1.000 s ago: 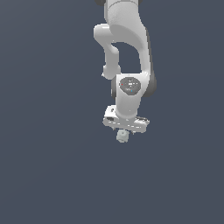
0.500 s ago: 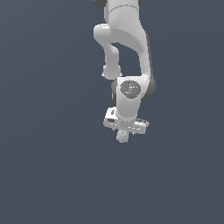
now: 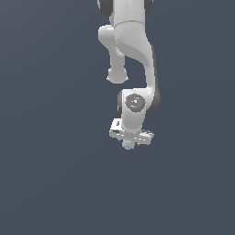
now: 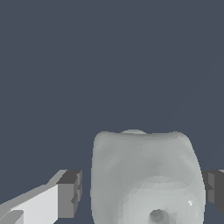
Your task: Pick up the object and move it to a goal position.
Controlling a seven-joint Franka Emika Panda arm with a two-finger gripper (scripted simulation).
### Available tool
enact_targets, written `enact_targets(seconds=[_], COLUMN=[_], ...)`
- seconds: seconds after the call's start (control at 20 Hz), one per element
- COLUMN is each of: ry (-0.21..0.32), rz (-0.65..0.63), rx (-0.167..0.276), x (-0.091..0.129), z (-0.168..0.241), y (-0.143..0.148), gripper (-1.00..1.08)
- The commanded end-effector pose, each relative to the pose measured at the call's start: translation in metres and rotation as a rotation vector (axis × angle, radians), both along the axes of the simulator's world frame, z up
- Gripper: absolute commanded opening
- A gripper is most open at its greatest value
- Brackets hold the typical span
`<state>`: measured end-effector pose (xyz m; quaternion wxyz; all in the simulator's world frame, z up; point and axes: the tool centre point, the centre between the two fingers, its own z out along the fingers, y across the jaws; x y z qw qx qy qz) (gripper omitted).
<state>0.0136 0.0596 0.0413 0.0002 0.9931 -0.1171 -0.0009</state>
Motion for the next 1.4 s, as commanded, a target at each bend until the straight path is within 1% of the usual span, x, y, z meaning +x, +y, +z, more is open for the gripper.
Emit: enact_targets(seconds=[0.0,0.05,0.8,1.1,1.35], ry=[-0.002,-0.002,-0.002,-0.002,-0.002], rz=[0.0,0.0,0.0,0.0,0.0], rx=[0.0,0.0,0.0,0.0,0.0], x=[0.001,0.001,-0.001,-0.01,-0.022], z=[-0.002,-0.002,0.004,0.024,0.053], y=[0.0,0.0,0.0,-0.002,-0.005], gripper=[1.0,-1.0,-1.0,-1.0,-1.0])
